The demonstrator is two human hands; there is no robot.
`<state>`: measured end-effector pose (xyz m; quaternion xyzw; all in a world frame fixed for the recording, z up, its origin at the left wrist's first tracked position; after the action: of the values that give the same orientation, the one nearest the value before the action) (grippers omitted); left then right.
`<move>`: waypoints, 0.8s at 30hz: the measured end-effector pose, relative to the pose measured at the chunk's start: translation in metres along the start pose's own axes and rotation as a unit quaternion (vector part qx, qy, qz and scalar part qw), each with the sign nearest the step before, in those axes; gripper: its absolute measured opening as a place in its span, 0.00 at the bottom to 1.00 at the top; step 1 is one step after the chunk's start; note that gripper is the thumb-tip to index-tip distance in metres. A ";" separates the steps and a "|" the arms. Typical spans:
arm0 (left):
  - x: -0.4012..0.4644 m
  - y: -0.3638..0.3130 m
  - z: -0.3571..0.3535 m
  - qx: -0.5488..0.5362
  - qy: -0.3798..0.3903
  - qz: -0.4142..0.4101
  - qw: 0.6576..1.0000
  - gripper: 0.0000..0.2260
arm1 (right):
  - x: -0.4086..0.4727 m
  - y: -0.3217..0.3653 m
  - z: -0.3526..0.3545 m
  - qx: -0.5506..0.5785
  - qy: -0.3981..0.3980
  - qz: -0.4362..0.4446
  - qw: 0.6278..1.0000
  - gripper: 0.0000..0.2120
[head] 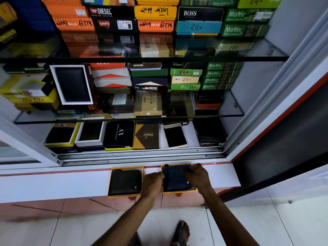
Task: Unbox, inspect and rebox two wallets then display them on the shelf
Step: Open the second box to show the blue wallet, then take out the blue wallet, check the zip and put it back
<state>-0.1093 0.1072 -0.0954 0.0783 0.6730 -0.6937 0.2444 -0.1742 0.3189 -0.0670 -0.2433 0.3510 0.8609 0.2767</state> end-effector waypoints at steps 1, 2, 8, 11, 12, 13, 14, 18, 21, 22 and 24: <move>0.001 0.002 0.000 -0.004 -0.001 0.003 1.000 0.23 | -0.005 0.004 0.004 0.022 0.003 0.001 1.000 0.20; -0.007 -0.010 0.000 -0.002 -0.006 0.005 1.000 0.23 | -0.008 0.006 0.007 0.047 0.003 0.003 0.999 0.14; -0.025 -0.059 0.007 0.030 -0.036 -0.064 0.997 0.09 | -0.043 0.021 0.034 0.227 0.120 0.046 0.965 0.14; -0.024 -0.084 0.007 0.014 0.015 -0.063 0.998 0.18 | -0.072 0.037 0.048 0.278 0.204 0.075 0.936 0.10; -0.024 -0.093 0.007 -0.002 0.037 -0.063 0.997 0.21 | -0.083 0.043 0.052 0.281 0.231 0.084 0.928 0.09; -0.024 -0.103 0.008 -0.022 0.056 -0.069 0.996 0.20 | -0.092 0.047 0.055 0.280 0.257 0.094 0.920 0.08; -0.024 -0.116 0.010 -0.036 0.073 -0.084 0.993 0.18 | -0.103 0.053 0.060 0.264 0.274 0.106 0.918 0.06; -0.036 -0.165 0.016 -0.055 0.151 -0.139 0.977 0.13 | -0.118 0.091 0.095 0.163 0.169 0.221 0.947 0.09; -0.049 -0.194 0.015 -0.039 0.194 -0.143 0.970 0.14 | -0.139 0.135 0.113 0.140 0.159 0.336 0.918 0.11; -0.050 -0.200 0.014 -0.035 0.203 -0.142 0.968 0.15 | -0.145 0.148 0.112 0.119 0.174 0.358 0.909 0.14; -0.054 -0.212 0.014 -0.045 0.214 -0.144 0.965 0.15 | -0.155 0.166 0.109 0.073 0.182 0.390 0.900 0.16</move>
<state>-0.1534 0.1010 0.1189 0.1164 0.7442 -0.6578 -0.0048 -0.1931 0.2522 0.1756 -0.2184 0.5234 0.8129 -0.1325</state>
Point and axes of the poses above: each hand's wrist, its own x-axis towards the middle knuckle, its own z-axis out of the back of the hand, y = z × x, the point moved 8 cm from there along x, towards the middle knuckle, and after that the axes turned 13 degrees about -z, right-handed, at the moved point
